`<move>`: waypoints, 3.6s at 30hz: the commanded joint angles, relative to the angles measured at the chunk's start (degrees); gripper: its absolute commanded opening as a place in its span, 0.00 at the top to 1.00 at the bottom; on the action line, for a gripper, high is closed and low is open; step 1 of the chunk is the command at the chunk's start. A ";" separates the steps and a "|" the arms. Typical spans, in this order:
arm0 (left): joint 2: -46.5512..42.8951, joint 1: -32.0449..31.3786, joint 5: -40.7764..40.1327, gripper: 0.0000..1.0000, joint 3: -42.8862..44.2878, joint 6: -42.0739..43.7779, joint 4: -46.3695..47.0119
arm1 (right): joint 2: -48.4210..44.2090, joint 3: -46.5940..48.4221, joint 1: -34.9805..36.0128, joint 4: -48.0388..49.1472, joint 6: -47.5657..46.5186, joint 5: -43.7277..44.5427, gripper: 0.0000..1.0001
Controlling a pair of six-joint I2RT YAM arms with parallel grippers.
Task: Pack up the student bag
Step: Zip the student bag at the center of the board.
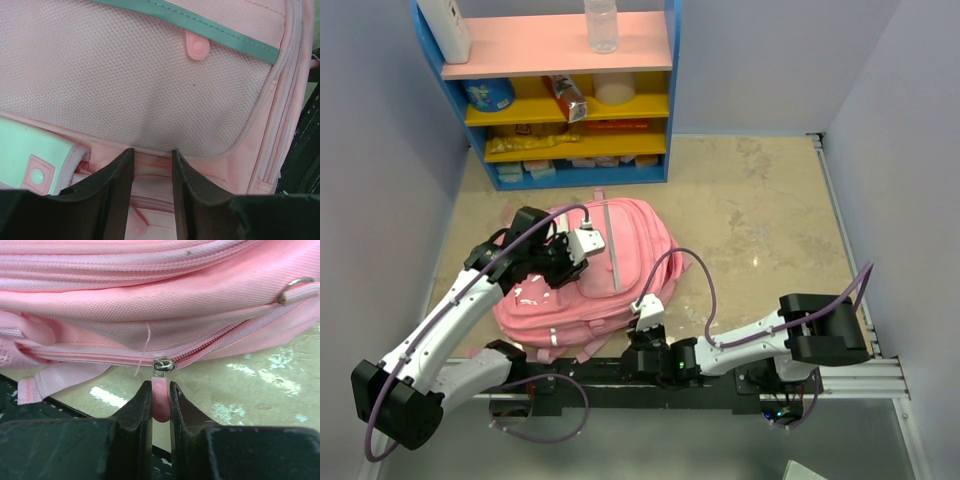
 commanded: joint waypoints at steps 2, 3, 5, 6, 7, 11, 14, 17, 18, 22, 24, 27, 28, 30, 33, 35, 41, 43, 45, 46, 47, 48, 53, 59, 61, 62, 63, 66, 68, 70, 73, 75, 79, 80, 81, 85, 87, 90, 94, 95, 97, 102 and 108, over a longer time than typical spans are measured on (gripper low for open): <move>-0.67 0.10 -0.55 0.60 -1.65 2.96 -1.86 | -5.41 -2.80 -3.68 -7.12 4.22 3.00 1.00; -0.76 0.01 -0.46 0.60 -1.39 3.05 -2.03 | -7.16 -3.50 -4.39 -6.86 4.39 2.56 1.00; -0.76 0.10 -0.46 0.59 0.27 3.23 -3.52 | -8.58 -5.17 -5.97 -5.98 3.44 1.07 1.00; -0.93 0.10 -0.63 0.59 1.15 3.23 -4.40 | -9.02 -5.35 -5.89 -4.67 1.78 0.71 1.00; -1.11 0.10 -0.72 0.59 2.12 3.32 -6.32 | -9.02 -5.18 -5.89 -4.14 0.72 -0.07 1.00; -3.65 0.10 1.20 0.55 9.13 3.75 -12.39 | -6.04 -2.90 -5.81 -2.64 -2.11 -2.27 1.00; -4.89 0.10 3.05 0.52 12.05 6.30 -19.59 | -4.45 -2.01 -5.81 -1.85 -2.46 -3.51 1.00; -7.86 0.10 0.96 0.52 7.26 9.20 -22.60 | -4.89 -1.84 -5.89 -2.98 -1.32 -2.99 1.00; -8.66 0.10 -1.14 0.52 5.57 9.81 -23.04 | -5.33 -2.01 -5.81 -3.77 -1.14 -2.55 1.00; -11.39 0.10 -2.31 0.52 1.51 12.28 -26.37 | -8.23 -3.24 -5.81 -4.57 -1.05 -2.37 1.00; -11.83 0.10 -2.04 0.51 1.60 12.89 -26.56 | -8.93 -3.24 -5.89 -5.88 -0.44 -2.28 1.00; -10.78 0.10 -3.17 0.51 0.29 13.16 -25.77 | -9.55 -3.16 -5.89 -7.11 0.09 -2.28 1.00; -10.35 0.10 -4.14 0.51 -0.33 12.64 -24.37 | -9.72 -3.07 -5.89 -7.38 0.09 -2.28 1.00; -9.38 0.10 -7.83 0.51 -2.35 11.32 -22.08 | -10.07 -2.98 -5.81 -7.39 0.44 -2.28 1.00; -8.15 0.10 -10.30 0.50 -3.76 8.43 -17.69 | -10.52 -3.33 -5.89 -7.38 1.05 -2.45 1.00; -6.40 0.10 -12.22 0.48 -4.81 7.19 -14.62 | -10.78 -3.24 -5.81 -7.30 1.23 -2.72 1.00; -2.17 0.19 -24.86 0.53 -10.26 3.93 -0.47 | -11.48 -2.63 -5.37 -5.46 0.27 -5.79 1.00; -1.82 0.36 -28.39 0.55 -11.84 4.11 5.14 | -11.05 -2.28 -4.49 -5.71 0.79 -6.84 1.00; -1.11 1.32 -32.18 0.55 -12.55 4.89 8.06 | -10.61 -2.36 -4.05 -5.89 1.75 -7.55 1.00; -0.85 2.02 -32.80 0.56 -12.90 5.33 10.60 | -10.52 -2.36 -3.79 -5.89 2.02 -7.73 1.00; -0.50 2.81 -33.85 0.56 -12.90 5.77 11.75 | -10.43 -2.54 -3.52 -5.98 2.20 -8.25 1.00; -0.32 4.74 -34.38 0.56 -12.90 6.65 14.29 | -10.52 -2.89 -3.43 -5.63 2.46 -8.52 1.00; 4.06 14.32 -34.14 0.56 -5.45 8.07 20.82 | -9.20 -2.54 -1.33 -3.52 1.32 -11.07 1.00; 6.45 16.18 -16.27 0.56 10.28 1.39 9.68 | -7.44 -0.96 0.52 -3.69 2.28 -10.28 1.00; 4.88 16.01 -8.23 0.57 13.97 1.20 3.00 | -7.88 -1.31 0.87 -3.26 2.20 -10.01 1.00; 4.26 15.92 1.03 0.57 14.86 2.25 0.71 | -7.79 -1.31 1.05 -2.91 2.03 -9.93 1.00; 3.73 15.31 5.04 0.57 15.74 4.52 -3.57 | -7.70 -1.05 1.22 -2.90 1.76 -9.84 1.00; 2.23 12.42 14.57 0.56 16.19 8.06 -7.66 | -6.92 -0.17 1.40 -2.64 0.97 -9.66 1.00; 2.14 8.82 13.70 0.54 14.52 7.10 -7.31 | -6.56 0.10 1.58 -2.73 0.88 -9.49 1.00; 1.79 4.15 14.83 0.47 13.04 5.61 -6.70 | -6.82 0.01 1.84 -2.55 1.23 -9.40 1.00; 0.56 0.90 17.91 0.39 10.05 3.76 -2.31 | -8.14 -1.57 2.11 -1.24 1.85 -9.05 1.00; 0.38 -0.60 18.79 0.34 8.20 3.76 0.06 | -9.10 -2.97 2.19 0.17 2.11 -8.87 1.00; 2.92 -4.55 17.30 0.16 7.32 1.92 2.70 | -9.37 -4.12 2.19 1.58 2.46 -8.34 1.00; 3.02 -6.30 16.25 0.15 7.14 1.30 3.84 | -9.46 -4.30 2.19 2.10 2.38 -8.34 1.00; 2.93 -7.19 15.46 0.13 6.18 -0.53 7.25 | -9.29 -4.39 2.19 2.19 2.20 -8.34 1.00; 3.10 -9.74 15.36 0.01 4.85 -3.19 12.20 | -9.37 -4.74 2.28 3.60 2.46 -8.26 1.00; 3.54 -11.23 16.77 0.00 3.54 -0.66 11.86 | -9.81 -5.44 2.46 4.30 2.46 -8.26 1.00; 4.16 -13.52 16.50 0.00 2.92 2.51 9.40 | -10.52 -5.79 2.46 4.22 2.73 -7.82 1.00; 3.98 -15.10 16.15 0.00 1.87 4.54 9.22 | -10.08 -6.06 2.54 4.74 3.52 -7.64 1.00; 3.99 -15.63 15.37 0.00 1.43 5.07 9.39 | -9.73 -5.88 2.46 4.74 3.52 -7.73 1.00; 4.25 -16.42 13.44 0.00 0.11 5.51 10.97 | -9.38 -5.44 2.46 4.48 3.43 -7.73 1.00; 4.69 -18.27 4.65 0.11 -3.57 5.78 15.63 | -9.37 -4.83 2.46 3.69 3.34 -7.29 1.00; 4.34 -19.06 -0.81 0.61 -4.99 6.57 17.83 | -9.28 -4.30 2.46 2.81 3.52 -6.76 1.00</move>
